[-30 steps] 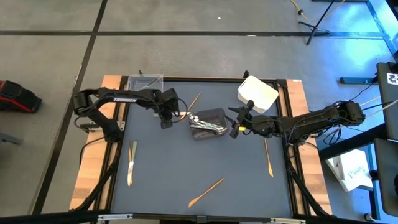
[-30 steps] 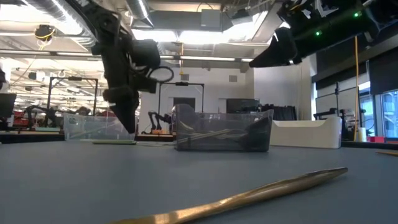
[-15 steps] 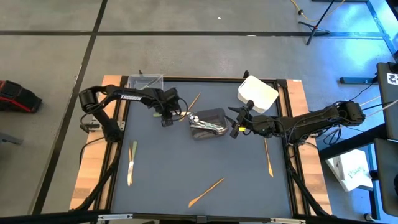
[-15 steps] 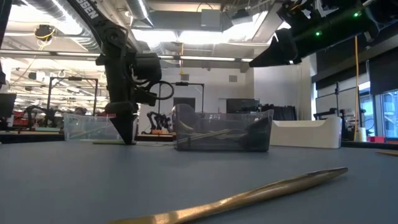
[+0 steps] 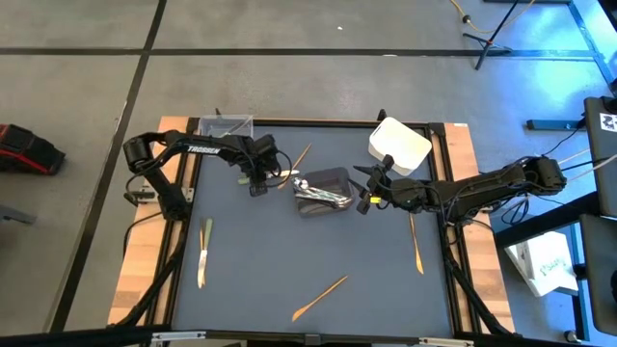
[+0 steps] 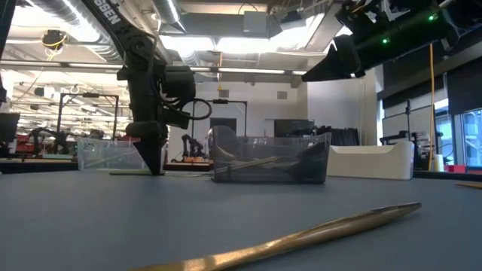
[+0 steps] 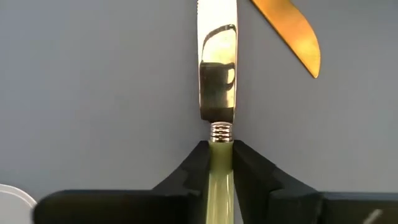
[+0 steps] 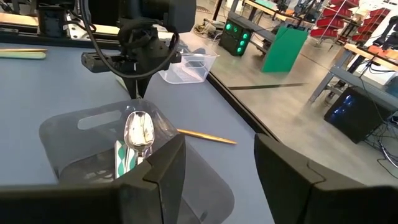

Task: Sort silverware by color (type)
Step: Put the top green table knife into the transparent bin

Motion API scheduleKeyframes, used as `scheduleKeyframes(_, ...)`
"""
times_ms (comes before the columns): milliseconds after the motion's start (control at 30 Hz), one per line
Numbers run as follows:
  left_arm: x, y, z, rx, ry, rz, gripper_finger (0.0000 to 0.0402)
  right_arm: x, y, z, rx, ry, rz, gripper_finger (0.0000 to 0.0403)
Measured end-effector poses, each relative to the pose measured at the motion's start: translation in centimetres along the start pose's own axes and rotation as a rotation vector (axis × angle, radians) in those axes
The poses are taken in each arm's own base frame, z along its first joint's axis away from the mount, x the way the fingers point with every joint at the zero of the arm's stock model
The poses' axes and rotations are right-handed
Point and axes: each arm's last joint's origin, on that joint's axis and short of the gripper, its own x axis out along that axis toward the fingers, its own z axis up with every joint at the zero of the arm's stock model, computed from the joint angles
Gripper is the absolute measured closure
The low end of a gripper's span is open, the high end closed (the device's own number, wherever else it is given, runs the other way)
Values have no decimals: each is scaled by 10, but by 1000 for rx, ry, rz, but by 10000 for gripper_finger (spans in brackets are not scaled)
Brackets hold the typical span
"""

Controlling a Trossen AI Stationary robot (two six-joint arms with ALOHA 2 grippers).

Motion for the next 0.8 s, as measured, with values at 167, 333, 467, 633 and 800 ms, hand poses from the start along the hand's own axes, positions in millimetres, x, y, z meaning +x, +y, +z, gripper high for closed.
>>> scheduleKeyframes(167, 0, -2, 0, 2, 0, -1, 364, 0, 0, 0, 0, 0, 0, 224)
scheduleKeyframes(333, -1, -7, 1, 15, -1, 21, 349, 0, 0, -1, -27, 7, 0, 224)
scheduleKeyframes(467, -8, -10, 1, 14, -15, 49, 344, 0, 0, -1, -50, 7, 1, 224)
scheduleKeyframes(633, -29, -12, 0, 13, -82, 55, 341, 0, 0, 0, -46, 1, 0, 224)
scheduleKeyframes(800, -52, -11, -4, 1, -143, 78, 340, 0, 0, 3, -26, -26, 4, 224)
